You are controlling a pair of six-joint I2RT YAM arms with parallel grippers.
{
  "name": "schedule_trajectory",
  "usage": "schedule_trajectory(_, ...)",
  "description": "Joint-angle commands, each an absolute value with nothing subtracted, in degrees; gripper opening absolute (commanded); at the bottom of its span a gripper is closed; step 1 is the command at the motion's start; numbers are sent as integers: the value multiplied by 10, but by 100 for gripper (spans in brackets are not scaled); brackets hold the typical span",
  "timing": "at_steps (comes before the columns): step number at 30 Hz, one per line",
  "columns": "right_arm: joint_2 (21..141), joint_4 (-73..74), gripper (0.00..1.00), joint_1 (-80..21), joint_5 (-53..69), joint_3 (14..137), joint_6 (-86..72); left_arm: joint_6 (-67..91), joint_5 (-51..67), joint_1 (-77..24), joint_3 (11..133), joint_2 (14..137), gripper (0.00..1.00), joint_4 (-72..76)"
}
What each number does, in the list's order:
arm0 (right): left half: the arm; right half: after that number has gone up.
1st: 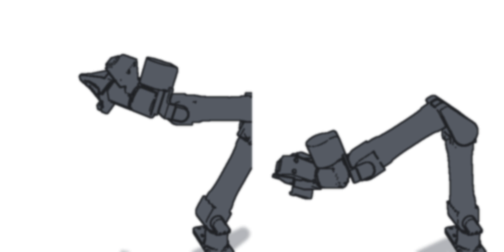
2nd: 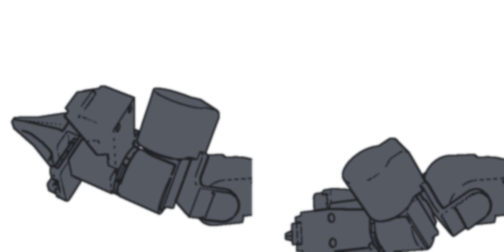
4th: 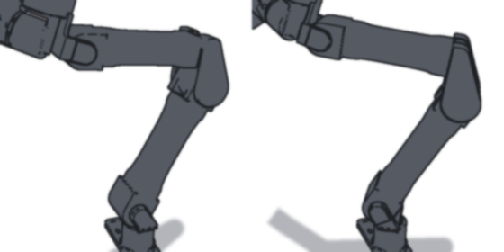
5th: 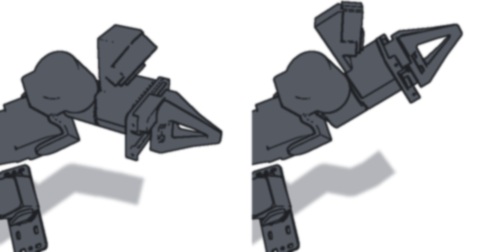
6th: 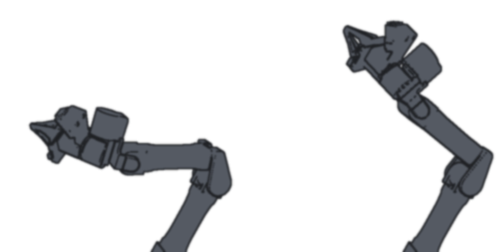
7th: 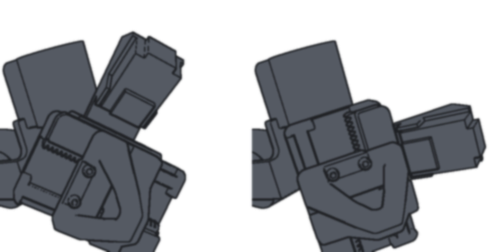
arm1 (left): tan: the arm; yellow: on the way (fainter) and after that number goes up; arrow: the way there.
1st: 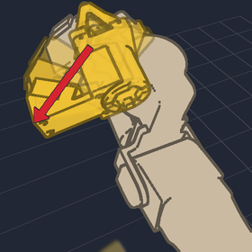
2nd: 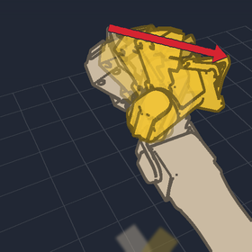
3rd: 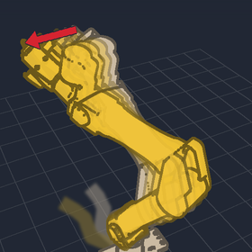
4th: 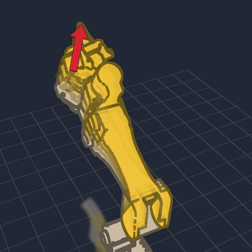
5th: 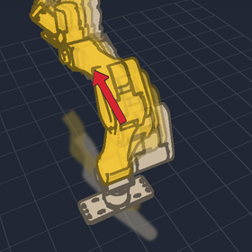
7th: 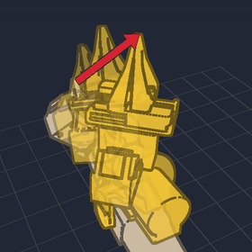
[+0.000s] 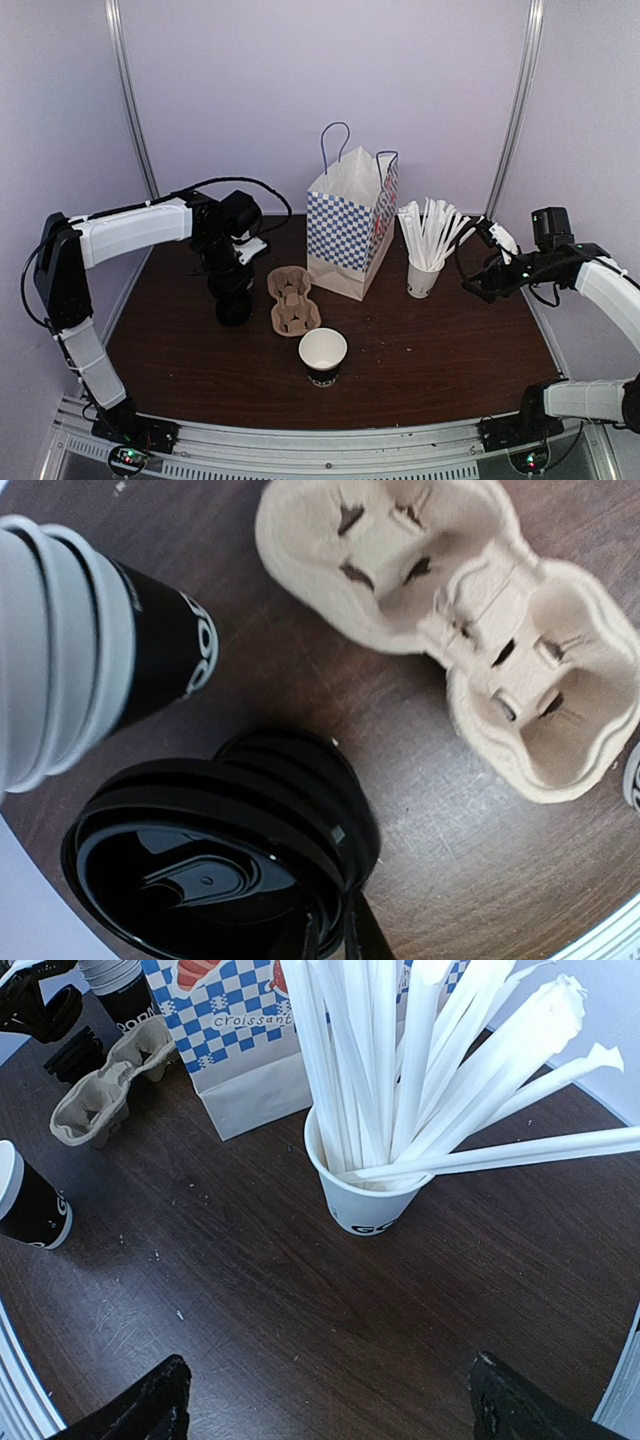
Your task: Pack the takeout coffee
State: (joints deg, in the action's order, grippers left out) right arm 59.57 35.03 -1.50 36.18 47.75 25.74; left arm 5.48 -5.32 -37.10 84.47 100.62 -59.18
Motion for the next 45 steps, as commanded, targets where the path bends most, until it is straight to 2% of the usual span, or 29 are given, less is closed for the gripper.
schedule_trajectory(1, 591, 353, 96, -12, 368, 487, 260, 55, -55, -367, 839, 997, 10, -600)
schedule_trajectory(8, 594, 352, 96, -12, 370, 487, 258, 60, -45, -368, 850, 970, 10, -601)
schedule_trajectory(18, 594, 345, 96, -15, 415, 489, 242, 112, 187, -368, 884, 857, 11, -512)
schedule_trajectory(27, 583, 333, 96, -25, 453, 494, 213, 152, 189, -368, 790, 818, 11, -464)
schedule_trajectory(31, 629, 345, 94, -105, 454, 560, 166, 164, 149, -368, 768, 807, 11, -464)
schedule_trajectory(36, 741, 413, 93, -253, 383, 702, 181, 171, 95, -365, 739, 811, 11, -479)
schedule_trajectory(40, 826, 377, 93, -312, 388, 799, 124, 174, -21, -360, 712, 844, 10, -491)
schedule_trajectory(43, 891, 361, 93, -350, 372, 855, 89, 196, 78, -332, 697, 858, 11, -462)
schedule_trajectory(45, 930, 361, 91, -384, 332, 885, 83, 204, 74, -329, 697, 859, 11, -451)
